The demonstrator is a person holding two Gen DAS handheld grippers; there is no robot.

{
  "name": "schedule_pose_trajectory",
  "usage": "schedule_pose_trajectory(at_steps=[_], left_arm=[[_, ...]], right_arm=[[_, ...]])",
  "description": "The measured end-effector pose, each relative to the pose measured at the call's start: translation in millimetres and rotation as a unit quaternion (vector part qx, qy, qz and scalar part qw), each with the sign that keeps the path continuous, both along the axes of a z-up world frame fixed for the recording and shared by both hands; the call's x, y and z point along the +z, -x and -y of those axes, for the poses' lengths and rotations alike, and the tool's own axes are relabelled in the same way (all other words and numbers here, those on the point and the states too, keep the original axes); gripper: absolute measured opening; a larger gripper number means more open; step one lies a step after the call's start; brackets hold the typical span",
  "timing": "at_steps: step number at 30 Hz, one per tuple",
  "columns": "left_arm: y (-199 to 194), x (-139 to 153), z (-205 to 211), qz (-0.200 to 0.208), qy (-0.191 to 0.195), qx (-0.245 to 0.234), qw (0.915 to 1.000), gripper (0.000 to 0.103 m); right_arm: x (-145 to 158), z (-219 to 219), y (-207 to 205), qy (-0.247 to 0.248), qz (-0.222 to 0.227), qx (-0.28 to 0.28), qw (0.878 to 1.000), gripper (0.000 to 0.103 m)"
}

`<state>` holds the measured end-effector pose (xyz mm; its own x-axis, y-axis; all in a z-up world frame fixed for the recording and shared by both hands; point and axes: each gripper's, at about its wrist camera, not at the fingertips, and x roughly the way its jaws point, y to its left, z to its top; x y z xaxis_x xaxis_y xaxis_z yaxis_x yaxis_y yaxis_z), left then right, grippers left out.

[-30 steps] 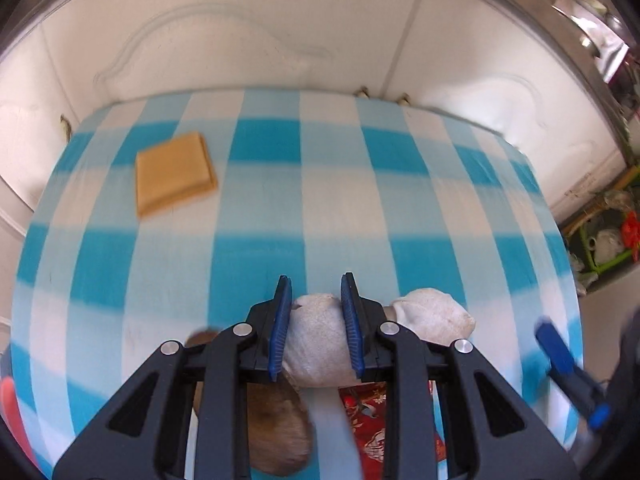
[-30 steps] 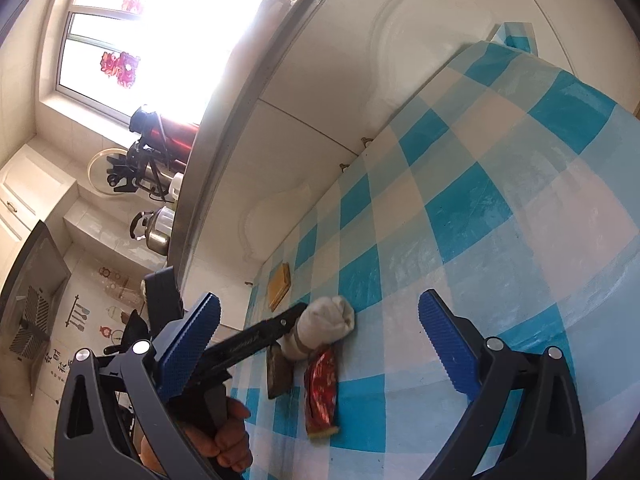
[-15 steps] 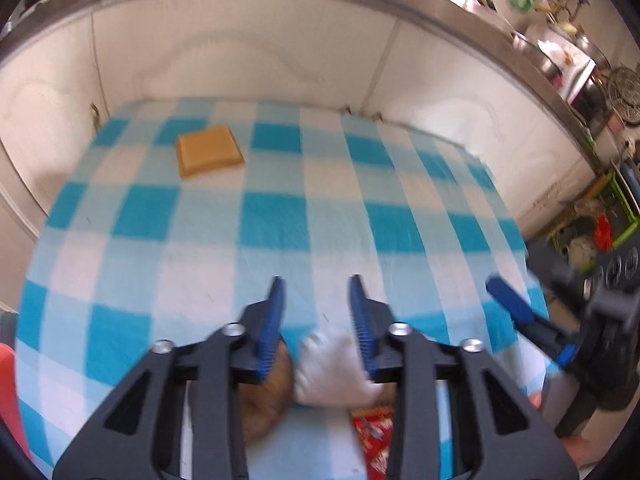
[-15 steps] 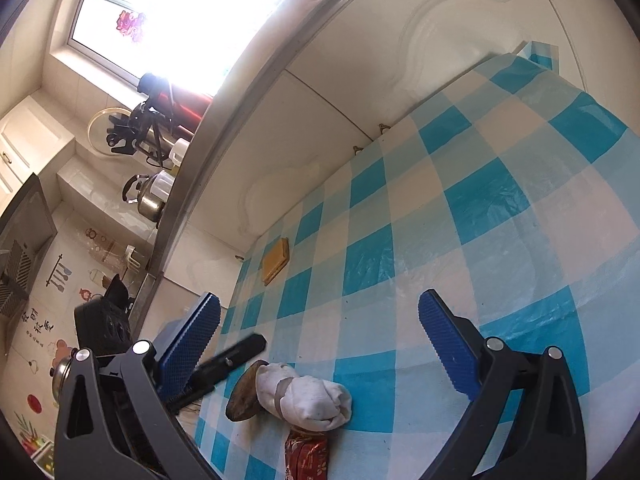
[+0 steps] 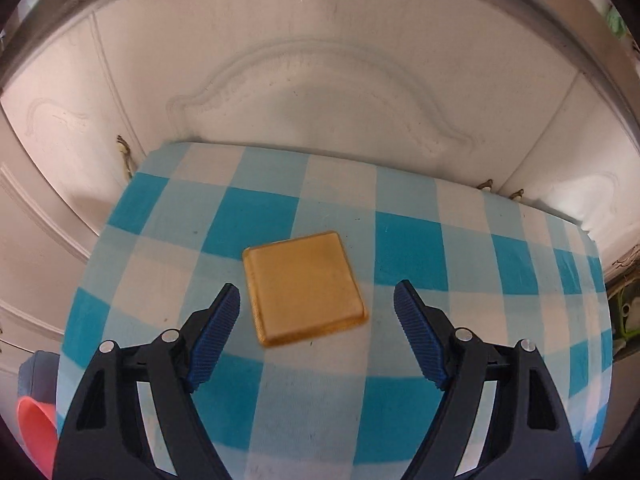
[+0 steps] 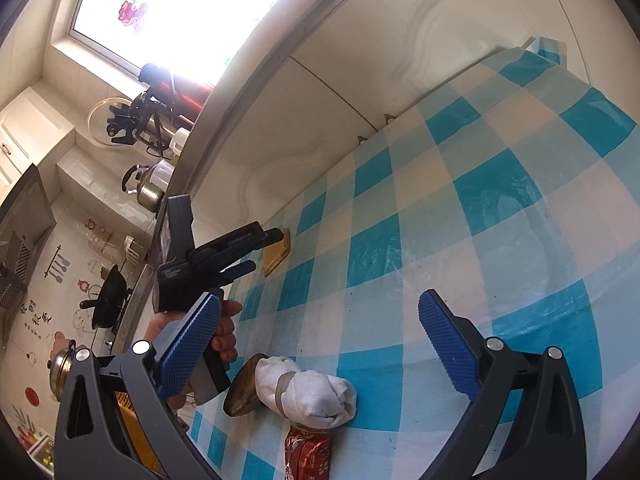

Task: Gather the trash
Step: 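Lower the left gripper onto the bread slice and close it, then lift the bread slice with the left gripper while the right gripper grasps the red packet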

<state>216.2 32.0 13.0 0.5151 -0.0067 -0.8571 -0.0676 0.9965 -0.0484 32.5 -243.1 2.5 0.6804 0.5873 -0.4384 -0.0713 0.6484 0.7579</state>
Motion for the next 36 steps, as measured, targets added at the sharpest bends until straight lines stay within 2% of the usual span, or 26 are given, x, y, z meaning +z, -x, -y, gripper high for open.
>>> schedule_pose_trajectory(at_steps=[2, 4, 10, 16, 20, 29, 36], left_arm=[[-8, -3, 1, -0.005, -0.016, 0.008, 0.9998, 0.073], [-13, -7, 0, -0.015, -0.012, 0.009, 0.9998, 0.062], [-12, -8, 2, -0.005, -0.023, 0.004, 0.9997, 0.06], [-4, -6, -7, 0.002, -0.01, 0.009, 0.9999, 0.059], [4, 2, -21, 0.02, 0.0, 0.018, 0.9997, 0.058], [72, 34, -52, 0.07, 0.011, 0.012, 0.9974, 0.058], [145, 42, -73, 0.094, 0.028, 0.001, 0.9952, 0.058]], right_arm=[[1, -4, 0, 0.009, -0.001, 0.005, 1.0, 0.098], [3, -9, 0, 0.021, 0.0, 0.014, 1.0, 0.098], [9, -29, 0, 0.066, 0.013, 0.049, 0.996, 0.098], [13, -56, 1, 0.115, 0.021, 0.097, 0.988, 0.098], [9, -64, 1, 0.127, 0.015, 0.114, 0.985, 0.098], [9, -73, 12, 0.16, 0.01, 0.117, 0.98, 0.098], [15, -69, 37, 0.185, 0.022, 0.076, 0.979, 0.098]])
